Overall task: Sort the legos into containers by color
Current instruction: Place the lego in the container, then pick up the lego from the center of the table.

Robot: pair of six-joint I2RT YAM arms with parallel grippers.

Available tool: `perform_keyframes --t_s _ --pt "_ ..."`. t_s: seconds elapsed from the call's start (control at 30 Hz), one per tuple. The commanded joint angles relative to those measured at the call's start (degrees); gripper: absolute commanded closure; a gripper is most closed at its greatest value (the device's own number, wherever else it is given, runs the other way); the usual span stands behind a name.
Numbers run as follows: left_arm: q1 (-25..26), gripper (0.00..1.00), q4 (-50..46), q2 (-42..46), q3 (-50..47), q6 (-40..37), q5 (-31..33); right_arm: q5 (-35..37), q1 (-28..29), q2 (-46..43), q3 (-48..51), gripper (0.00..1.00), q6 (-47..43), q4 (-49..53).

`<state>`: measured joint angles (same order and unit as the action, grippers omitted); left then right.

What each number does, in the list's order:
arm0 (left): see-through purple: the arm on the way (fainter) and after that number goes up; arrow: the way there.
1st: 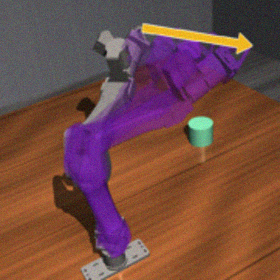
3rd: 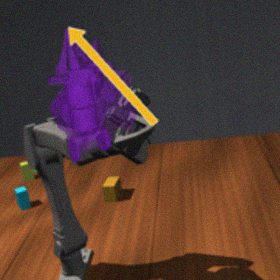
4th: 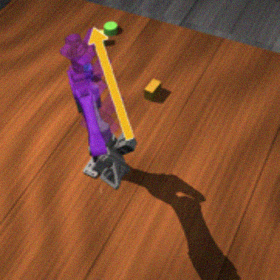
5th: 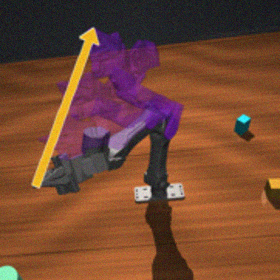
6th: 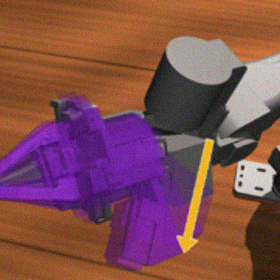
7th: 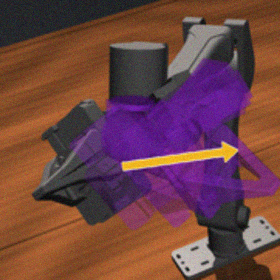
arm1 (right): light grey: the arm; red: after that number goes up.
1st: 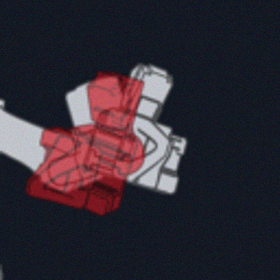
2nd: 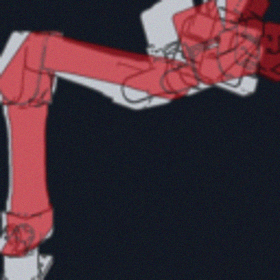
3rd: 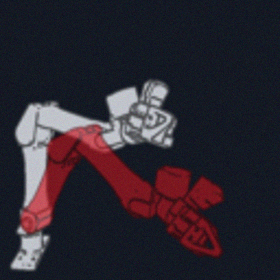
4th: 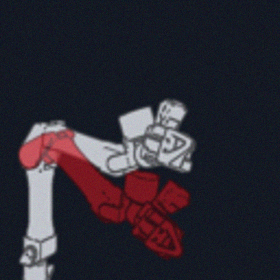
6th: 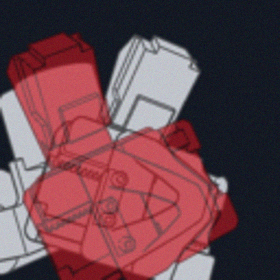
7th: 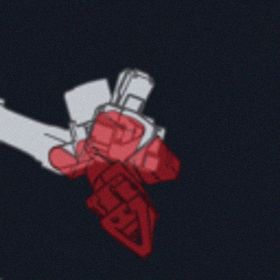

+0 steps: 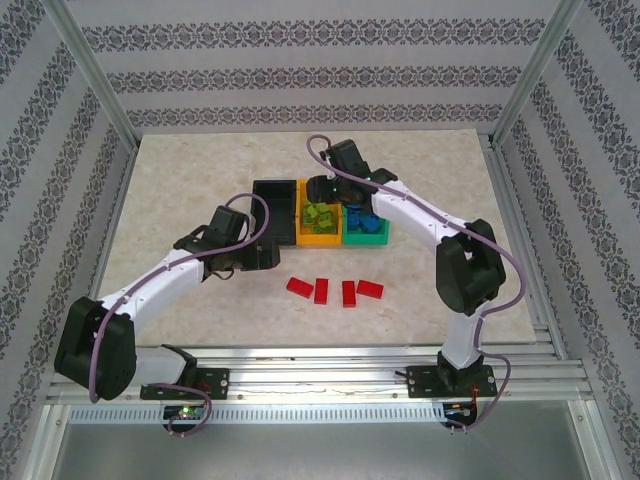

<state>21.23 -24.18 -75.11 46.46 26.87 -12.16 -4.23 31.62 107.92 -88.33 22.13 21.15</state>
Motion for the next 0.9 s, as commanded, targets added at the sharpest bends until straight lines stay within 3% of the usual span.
perform_keyframes --t_s 0.0,0.27,0.47,0.73,0.87 --pt "-1.06 0.00 -1.13 -0.80 -0.11 0.81 0.66 -2.14 0.02 -4.28 4.57 0.45 0.35 -0.78" --pt "-1.65 0.00 -2.58 -4.76 2.19 5.13 2.07 -1.82 1.37 -13.83 18.34 0.45 2.02 -3.54" --pt "-1.98 0.00 1.16 -6.69 1.49 10.58 -0.67 -0.03 2.35 -18.69 25.56 0.44 3.19 -4.39" --pt "-2.08 0.12 11.42 -11.86 -0.55 29.07 -2.44 1.08 3.28 -22.29 31.33 0.44 3.55 -6.17" --pt "-2.15 0.21 11.92 -13.93 0.26 34.33 0.23 -0.21 3.32 -23.25 32.29 0.44 1.72 -5.96"
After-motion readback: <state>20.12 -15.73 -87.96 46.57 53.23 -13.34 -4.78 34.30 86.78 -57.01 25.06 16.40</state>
